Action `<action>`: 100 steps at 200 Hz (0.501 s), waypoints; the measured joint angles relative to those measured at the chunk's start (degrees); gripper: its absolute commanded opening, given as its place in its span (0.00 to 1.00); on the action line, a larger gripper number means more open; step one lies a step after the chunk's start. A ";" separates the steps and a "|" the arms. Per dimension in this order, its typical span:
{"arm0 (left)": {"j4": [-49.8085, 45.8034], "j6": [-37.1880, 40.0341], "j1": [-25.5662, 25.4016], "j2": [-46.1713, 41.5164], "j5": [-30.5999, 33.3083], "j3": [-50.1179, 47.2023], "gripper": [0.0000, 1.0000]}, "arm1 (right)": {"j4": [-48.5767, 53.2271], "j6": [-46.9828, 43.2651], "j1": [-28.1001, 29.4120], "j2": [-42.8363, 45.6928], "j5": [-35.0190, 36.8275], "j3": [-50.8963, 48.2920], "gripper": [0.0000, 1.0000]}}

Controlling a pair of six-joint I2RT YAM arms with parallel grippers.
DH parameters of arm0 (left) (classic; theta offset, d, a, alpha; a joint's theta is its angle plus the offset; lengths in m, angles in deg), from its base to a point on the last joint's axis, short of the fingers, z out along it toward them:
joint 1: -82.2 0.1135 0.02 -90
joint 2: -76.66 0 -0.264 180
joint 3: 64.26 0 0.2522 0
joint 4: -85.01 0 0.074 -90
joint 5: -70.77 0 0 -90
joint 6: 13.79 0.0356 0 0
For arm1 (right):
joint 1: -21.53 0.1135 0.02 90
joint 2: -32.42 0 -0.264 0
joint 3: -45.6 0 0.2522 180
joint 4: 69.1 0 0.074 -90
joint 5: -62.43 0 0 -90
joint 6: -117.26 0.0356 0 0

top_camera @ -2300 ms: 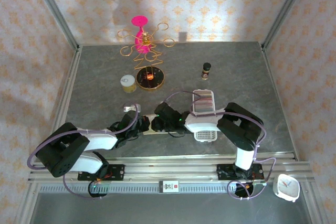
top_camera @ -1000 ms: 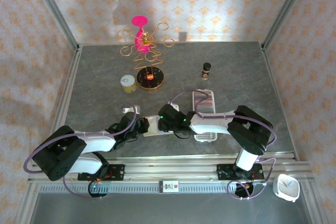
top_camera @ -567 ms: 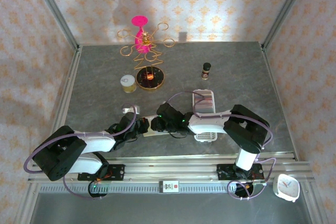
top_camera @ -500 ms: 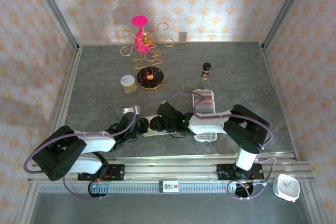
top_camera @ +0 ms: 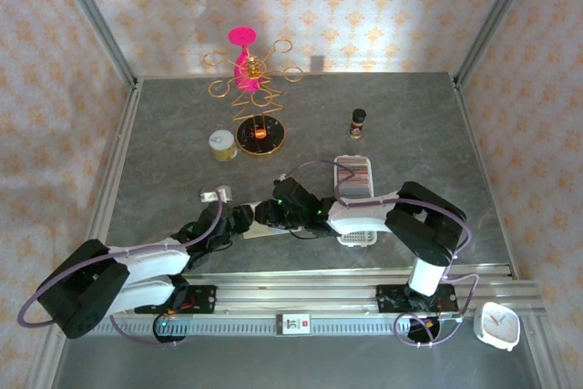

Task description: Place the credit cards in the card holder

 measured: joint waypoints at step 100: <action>-1.60 -2.05 0.00 -8.52 1.40 -3.02 0.37 | 6.73 -0.96 0.04 3.52 5.49 -0.11 0.40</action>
